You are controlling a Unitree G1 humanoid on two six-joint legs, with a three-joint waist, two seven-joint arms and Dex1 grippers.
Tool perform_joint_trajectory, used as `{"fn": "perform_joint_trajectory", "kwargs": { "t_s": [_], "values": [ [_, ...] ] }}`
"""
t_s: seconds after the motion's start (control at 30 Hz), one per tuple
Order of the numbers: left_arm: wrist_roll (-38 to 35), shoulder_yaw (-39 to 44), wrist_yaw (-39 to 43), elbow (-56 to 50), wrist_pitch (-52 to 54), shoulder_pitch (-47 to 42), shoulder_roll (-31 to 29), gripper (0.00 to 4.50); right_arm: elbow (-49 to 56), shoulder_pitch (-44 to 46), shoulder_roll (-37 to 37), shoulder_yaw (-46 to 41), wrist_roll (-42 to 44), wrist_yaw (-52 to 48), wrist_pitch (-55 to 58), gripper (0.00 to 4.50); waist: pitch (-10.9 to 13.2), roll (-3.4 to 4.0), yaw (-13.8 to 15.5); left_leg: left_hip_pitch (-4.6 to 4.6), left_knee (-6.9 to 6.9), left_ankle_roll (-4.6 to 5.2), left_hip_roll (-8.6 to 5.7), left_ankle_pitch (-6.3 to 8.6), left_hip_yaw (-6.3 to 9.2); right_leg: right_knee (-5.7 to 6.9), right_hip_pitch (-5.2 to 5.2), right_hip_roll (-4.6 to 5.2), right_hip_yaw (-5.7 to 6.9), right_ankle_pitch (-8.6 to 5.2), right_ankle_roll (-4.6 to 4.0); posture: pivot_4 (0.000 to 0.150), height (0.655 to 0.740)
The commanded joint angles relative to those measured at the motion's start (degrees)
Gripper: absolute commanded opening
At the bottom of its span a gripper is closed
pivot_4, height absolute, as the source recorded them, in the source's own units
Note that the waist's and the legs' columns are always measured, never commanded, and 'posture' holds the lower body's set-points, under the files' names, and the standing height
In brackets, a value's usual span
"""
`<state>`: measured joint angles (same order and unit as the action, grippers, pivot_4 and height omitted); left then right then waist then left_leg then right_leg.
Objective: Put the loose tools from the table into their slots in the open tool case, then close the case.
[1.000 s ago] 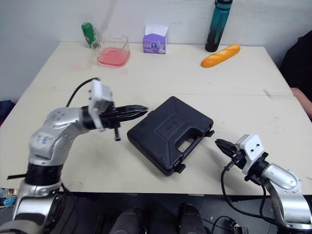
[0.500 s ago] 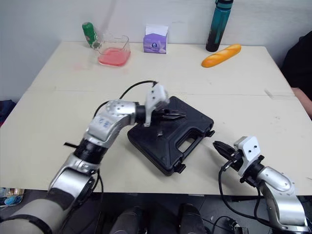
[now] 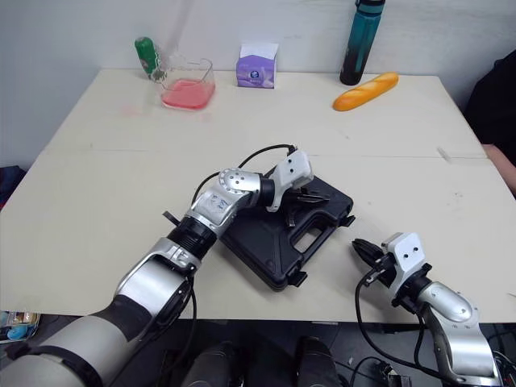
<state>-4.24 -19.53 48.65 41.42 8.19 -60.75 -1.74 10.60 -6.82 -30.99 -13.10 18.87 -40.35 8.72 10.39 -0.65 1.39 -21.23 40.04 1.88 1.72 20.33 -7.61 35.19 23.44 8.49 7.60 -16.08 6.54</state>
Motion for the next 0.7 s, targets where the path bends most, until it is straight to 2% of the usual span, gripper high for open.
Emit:
{"fn": "perform_joint_trajectory", "kwargs": {
  "t_s": [0.03, 0.33, 0.5, 0.7],
  "values": [
    [2.0, -1.0, 2.1, 4.9, -2.1, 1.4, 1.8, 0.00, 0.2, 0.5, 0.3, 0.3, -0.7, 0.8, -1.3, 0.08, 0.0, 0.02, 0.0, 0.01, 0.00, 0.01, 0.00, 0.00, 0.01, -0.03, -0.02, 0.01, 0.01, 0.00, 0.00, 0.150, 0.7400],
    [9.1, -5.1, 0.6, 8.3, 5.3, 6.3, -0.5, 0.00, 0.4, 3.6, 0.8, 1.4, -0.6, 2.1, -0.4, 0.08, -1.1, 0.03, -0.1, 0.18, -0.03, 0.07, 0.03, 0.05, 0.09, -0.15, -0.23, 0.01, 0.08, 0.00, 0.00, 0.150, 0.7400],
    [9.6, -4.7, -0.2, 9.2, 6.5, 7.4, -0.4, 0.00, 0.1, 5.3, 0.4, 1.8, -0.8, 2.2, 0.2, 0.08, -1.7, -0.02, -0.3, 0.90, -0.14, 0.20, 0.15, 0.38, 0.25, -0.45, -1.06, -0.01, 0.22, -0.05, -0.09, 0.150, 0.7400],
    [9.1, -4.2, 0.1, 8.5, 7.4, 7.3, -0.3, 0.00, 0.1, 7.7, 0.0, 2.1, -1.1, 2.3, 1.4, 0.08, -2.0, 0.02, -0.2, 0.98, -0.14, 0.09, 0.27, 0.51, 0.25, -0.45, -1.11, 0.03, 0.14, -0.13, -0.23, 0.150, 0.7400]
  ]
}}
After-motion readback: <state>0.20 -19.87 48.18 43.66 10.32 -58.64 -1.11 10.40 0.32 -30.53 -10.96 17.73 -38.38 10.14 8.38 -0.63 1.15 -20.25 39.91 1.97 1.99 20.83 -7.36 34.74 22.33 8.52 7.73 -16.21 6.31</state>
